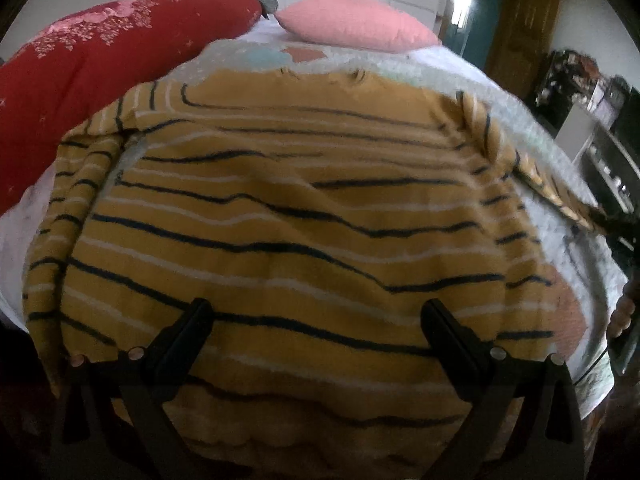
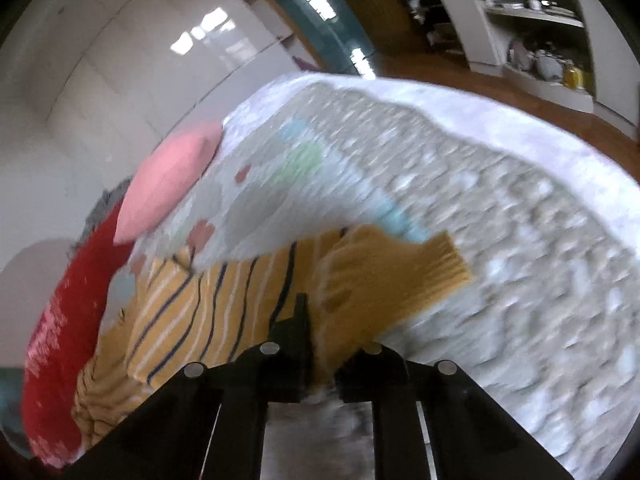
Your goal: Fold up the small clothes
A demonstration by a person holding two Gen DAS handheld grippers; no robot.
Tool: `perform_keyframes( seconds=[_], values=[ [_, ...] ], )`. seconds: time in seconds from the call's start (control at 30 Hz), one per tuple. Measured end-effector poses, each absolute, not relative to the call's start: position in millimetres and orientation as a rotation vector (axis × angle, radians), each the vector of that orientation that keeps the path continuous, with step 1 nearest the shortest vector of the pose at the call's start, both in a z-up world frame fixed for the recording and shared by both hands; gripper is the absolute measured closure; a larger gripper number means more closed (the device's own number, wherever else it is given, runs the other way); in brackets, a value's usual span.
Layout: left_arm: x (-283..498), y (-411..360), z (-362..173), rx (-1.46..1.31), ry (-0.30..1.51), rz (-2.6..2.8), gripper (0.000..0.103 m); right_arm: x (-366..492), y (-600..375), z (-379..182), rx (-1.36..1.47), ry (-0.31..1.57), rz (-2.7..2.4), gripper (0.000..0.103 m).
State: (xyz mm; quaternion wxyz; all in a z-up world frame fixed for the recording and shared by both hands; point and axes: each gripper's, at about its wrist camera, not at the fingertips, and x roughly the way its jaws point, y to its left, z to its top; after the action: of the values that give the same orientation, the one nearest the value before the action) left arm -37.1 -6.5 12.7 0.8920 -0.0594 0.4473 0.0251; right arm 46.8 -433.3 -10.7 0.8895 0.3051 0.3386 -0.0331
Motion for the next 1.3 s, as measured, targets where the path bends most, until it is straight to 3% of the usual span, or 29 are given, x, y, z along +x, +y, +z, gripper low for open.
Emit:
perform_keyframes(
  seconds=[0.4, 0.63, 0.8, 1.0, 1.3],
  values=[
    [-60, 13, 48, -0.131, 0.830, 0.075, 0.000, 4, -559, 57, 0.674, 0.535, -0.333, 0.097],
    [-72, 45, 45, -0.185, 0.815, 0.108, 0.000, 25, -530, 93, 0.566, 0.560, -0.284, 0.097],
    [-81, 75, 41, -0.249, 0.801, 0.144, 0.000, 70, -443, 119, 0.486, 0.592, -0.116, 0.097],
    [-100, 111, 38, -0.282, 0.764, 0.182, 0.000, 136, -269, 135, 0.296, 0.688, 0.199, 0.097],
    [-135, 183, 13, -0.378, 0.754, 0.289, 0.000, 192, -27, 69, 0.083, 0.899, 0.543, 0.097]
  ],
)
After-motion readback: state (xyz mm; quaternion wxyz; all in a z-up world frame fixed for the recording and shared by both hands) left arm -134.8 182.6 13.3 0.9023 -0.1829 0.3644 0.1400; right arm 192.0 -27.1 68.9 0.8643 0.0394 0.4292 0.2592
